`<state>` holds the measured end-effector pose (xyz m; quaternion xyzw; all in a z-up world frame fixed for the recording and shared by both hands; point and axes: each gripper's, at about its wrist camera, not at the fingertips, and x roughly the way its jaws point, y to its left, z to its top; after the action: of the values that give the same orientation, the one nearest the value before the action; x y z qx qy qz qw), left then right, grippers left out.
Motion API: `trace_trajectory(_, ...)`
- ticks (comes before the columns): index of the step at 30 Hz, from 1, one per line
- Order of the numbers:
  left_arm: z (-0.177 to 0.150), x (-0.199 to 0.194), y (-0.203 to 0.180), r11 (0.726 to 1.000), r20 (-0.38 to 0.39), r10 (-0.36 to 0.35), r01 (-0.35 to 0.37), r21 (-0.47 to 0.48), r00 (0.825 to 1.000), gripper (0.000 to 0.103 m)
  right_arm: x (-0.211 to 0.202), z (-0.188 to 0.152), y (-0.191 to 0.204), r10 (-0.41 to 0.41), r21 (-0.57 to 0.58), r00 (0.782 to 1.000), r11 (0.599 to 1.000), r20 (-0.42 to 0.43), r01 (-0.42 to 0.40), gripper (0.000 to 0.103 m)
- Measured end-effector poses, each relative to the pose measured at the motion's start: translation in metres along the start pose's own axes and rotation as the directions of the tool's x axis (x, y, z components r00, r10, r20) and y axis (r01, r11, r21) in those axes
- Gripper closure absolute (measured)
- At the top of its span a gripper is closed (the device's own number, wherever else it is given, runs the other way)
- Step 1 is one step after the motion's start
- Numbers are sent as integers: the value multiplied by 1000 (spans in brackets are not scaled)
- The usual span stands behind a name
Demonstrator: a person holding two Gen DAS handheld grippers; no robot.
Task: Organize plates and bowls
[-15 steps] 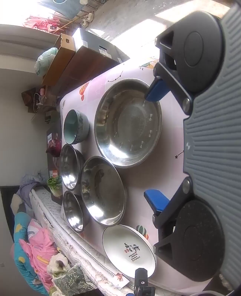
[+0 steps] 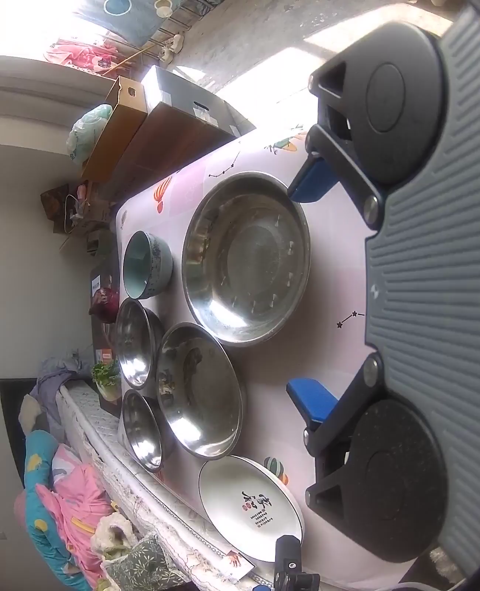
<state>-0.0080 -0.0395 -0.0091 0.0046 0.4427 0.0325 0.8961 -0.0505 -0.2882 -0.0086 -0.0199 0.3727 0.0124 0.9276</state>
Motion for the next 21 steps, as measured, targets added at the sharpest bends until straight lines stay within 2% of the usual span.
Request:
trace_trajectory(7,-6,-5,2,1000,4,-5,5,-1,1000,0,1,3,5,-9,-2,1000,1000,-7,9,1)
trace_trajectory(10,3,-7,20,997,-5,-47,47,56,999,0,-1,4,7,-14,-4,1000,1000,-4,14,1)
trace_trajectory(21,6,-16,32,996,-5,-51,52,70,999,0,-1,5,7,-12,-5,1000,1000,-1,12,1)
